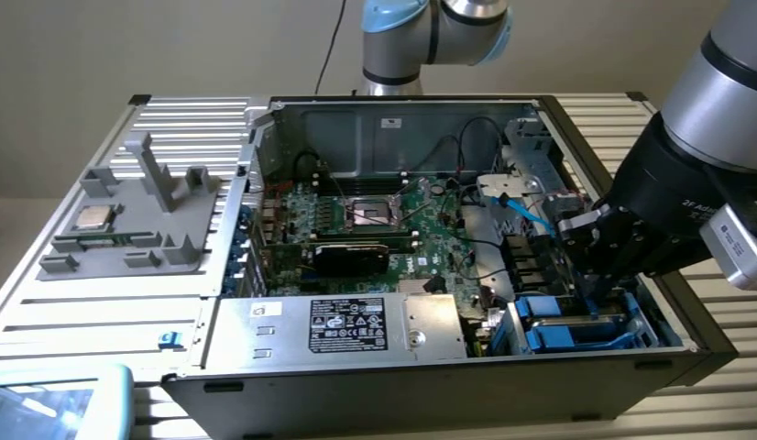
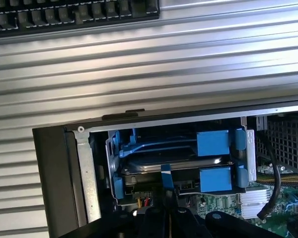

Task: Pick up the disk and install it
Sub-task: 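Insert the second disk wire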

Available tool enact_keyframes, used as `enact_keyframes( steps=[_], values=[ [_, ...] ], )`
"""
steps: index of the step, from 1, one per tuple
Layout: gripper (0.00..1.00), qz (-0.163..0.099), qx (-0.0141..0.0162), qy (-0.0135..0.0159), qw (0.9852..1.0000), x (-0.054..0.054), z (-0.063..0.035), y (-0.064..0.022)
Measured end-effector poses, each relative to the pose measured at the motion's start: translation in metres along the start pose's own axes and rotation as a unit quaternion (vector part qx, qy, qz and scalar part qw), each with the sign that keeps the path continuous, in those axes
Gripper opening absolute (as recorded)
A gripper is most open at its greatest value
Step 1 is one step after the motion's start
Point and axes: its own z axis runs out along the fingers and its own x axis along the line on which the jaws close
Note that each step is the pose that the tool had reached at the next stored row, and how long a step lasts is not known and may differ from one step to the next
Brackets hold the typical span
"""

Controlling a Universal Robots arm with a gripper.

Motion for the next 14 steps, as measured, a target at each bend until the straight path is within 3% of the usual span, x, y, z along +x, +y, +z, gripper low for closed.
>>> enact_keyframes(
  steps=[2,4,6,10,14],
  values=[
    [0.11,0.000,0.0001,0.0001,1.0000,0.000,-0.0041,-0.0002],
    [0.11,0.000,-0.0034,0.0004,1.0000,0.000,-0.0145,-0.0010],
    [0.11,0.000,-0.0047,0.0006,1.0000,0.002,-0.0199,-0.0015],
    [0.11,0.000,-0.0064,0.0016,1.0000,0.006,-0.0190,-0.0019],
    [0.11,0.000,-0.0069,0.0022,1.0000,0.006,-0.0121,-0.0015]
  ],
)
